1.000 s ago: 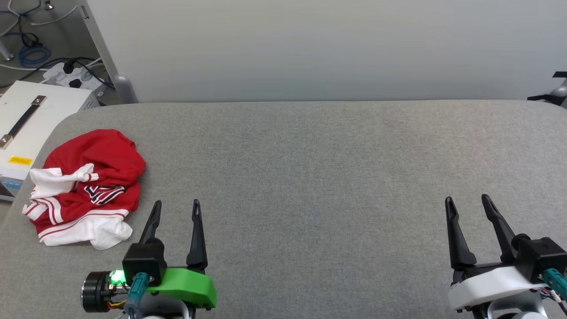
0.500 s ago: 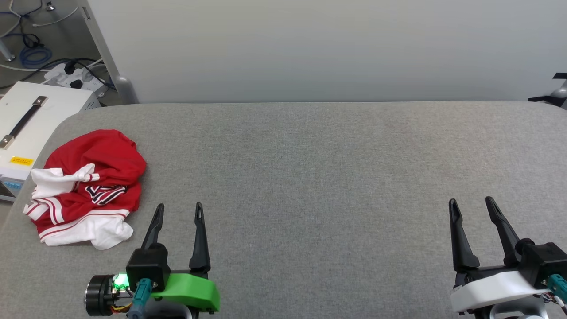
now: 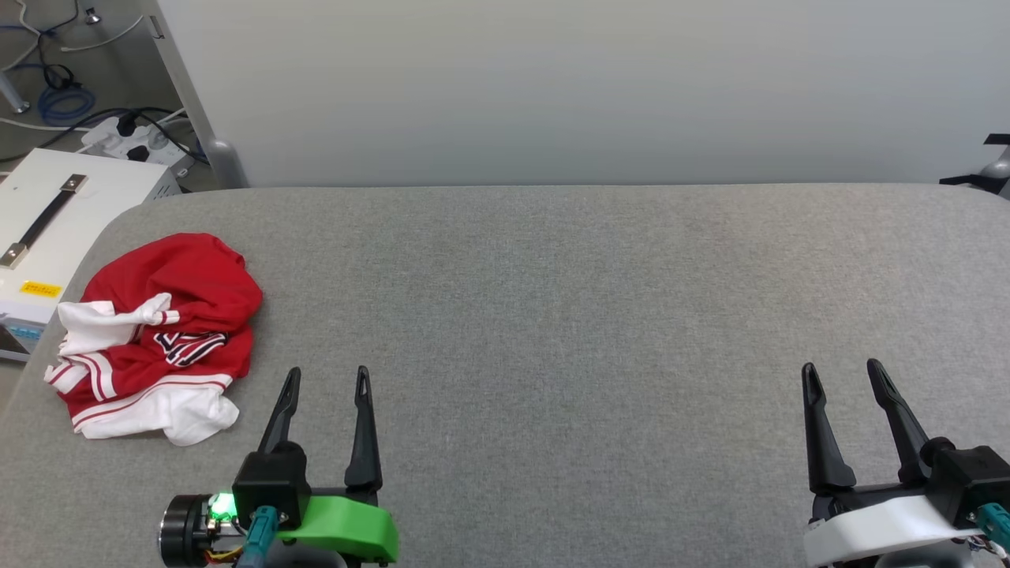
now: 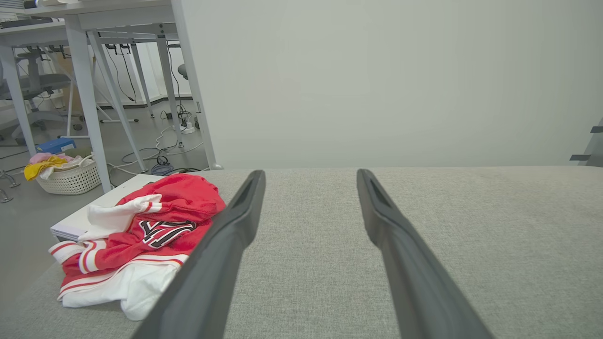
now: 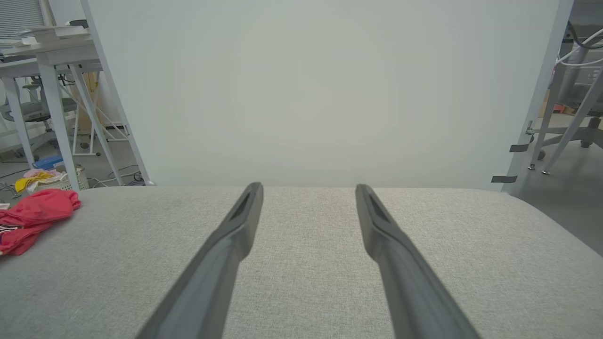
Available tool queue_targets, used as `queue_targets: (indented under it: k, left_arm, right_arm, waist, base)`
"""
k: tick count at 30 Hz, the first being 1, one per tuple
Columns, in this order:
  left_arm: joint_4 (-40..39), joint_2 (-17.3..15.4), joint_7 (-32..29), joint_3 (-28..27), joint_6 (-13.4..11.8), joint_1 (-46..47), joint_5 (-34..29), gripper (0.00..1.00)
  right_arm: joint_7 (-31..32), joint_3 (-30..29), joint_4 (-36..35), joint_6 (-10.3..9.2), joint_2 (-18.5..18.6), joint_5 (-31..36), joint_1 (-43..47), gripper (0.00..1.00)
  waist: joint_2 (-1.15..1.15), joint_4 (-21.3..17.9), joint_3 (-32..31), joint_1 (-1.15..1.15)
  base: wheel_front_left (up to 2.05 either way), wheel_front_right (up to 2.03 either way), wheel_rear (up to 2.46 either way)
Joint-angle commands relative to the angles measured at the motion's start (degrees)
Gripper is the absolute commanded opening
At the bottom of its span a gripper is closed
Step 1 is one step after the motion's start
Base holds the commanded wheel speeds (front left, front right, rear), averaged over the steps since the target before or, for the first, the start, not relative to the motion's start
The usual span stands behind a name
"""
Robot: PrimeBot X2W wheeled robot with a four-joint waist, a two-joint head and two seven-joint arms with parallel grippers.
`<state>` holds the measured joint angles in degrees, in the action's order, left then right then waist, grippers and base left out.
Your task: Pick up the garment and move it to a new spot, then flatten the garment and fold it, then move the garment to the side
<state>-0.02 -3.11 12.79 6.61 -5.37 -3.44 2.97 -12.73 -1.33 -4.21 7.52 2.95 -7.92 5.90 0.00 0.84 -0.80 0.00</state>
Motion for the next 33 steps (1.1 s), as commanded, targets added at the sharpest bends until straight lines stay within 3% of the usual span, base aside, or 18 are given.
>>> queue_targets:
  k: [1, 33]
  left_arm:
    - [0.11, 0.21, 0.58, 0.12, -0.5, -0.73, 0.48, 1.0]
    - [1.11, 0.24, 2.21, 0.97, -1.21, -1.21, 0.88, 1.0]
  right_arm:
    - [-0.67, -0.01, -0.02, -0.03, -0.06, -0.37, 1.04, 1.0]
    - [-2.27, 0.85, 0.46, -0.03, -0.07, -0.22, 2.11, 1.0]
  waist:
    - [0.0, 0.02, -0.05, 0.0]
    - [0.0, 0.59, 0.07, 0.0]
  base:
    - [0.0, 0.0, 0.0]
    - [0.0, 0.0, 0.0]
